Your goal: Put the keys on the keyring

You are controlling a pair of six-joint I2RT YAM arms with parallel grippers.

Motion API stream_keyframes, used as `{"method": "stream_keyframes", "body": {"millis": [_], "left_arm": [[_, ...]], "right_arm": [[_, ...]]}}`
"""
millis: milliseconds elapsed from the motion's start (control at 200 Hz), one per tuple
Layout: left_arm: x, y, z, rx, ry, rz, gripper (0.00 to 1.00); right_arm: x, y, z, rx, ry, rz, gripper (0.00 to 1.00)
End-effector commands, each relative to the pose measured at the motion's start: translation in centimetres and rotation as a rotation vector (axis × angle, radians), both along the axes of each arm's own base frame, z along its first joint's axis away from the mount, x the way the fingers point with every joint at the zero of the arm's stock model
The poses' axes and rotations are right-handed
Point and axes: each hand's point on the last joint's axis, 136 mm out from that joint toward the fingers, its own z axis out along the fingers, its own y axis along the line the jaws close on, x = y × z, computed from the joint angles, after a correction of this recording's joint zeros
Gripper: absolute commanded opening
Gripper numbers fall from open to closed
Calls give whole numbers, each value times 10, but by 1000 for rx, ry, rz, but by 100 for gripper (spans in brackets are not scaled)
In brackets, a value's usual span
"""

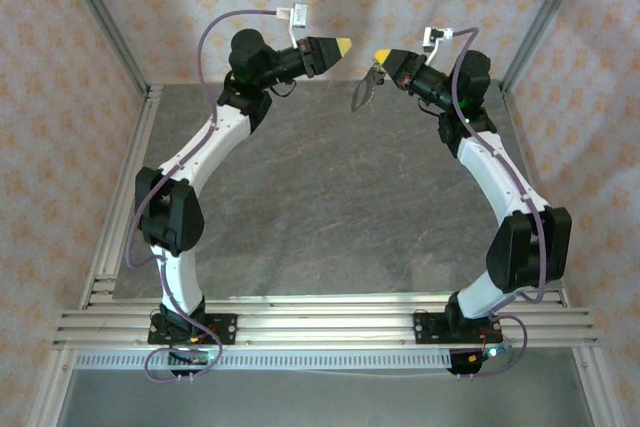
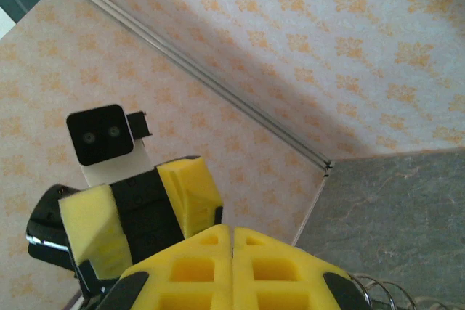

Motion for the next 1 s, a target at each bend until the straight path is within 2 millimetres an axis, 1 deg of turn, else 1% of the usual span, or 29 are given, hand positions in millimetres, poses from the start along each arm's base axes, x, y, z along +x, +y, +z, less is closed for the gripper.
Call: {"method": "stream_keyframes", "body": {"millis": [0,55,65,85,235,420,565,751,996], "left_arm": [[-24,-4,24,43,-81,-84,39],[-29,-5,28,57,-92,-108,40],[-23,-8,18,66,-74,-113,40],[-21,-10,14,74,-67,-123,40],[-23,-16,3,120,-56,-183,40],[-27,-17,-12,172,-44,-211,37],[-28,-19,-20,181,-27,-222,36],[-30,-23,-20,177,-29,-231,35],[-27,-29,-17,162,-33,-233,34]], "right_arm": [[-13,7,18,-25,-78,98,0],[-14,9,18,-28,-83,123,0],[-14,10,18,-29,-84,129,0],[-15,11,19,-28,-87,140,0],[-17,14,20,-18,-96,183,0],[-18,14,29,20,-113,198,0],[-18,14,35,49,-122,199,0],[-20,14,37,61,-124,201,0],[-24,14,40,66,-130,208,0]]}}
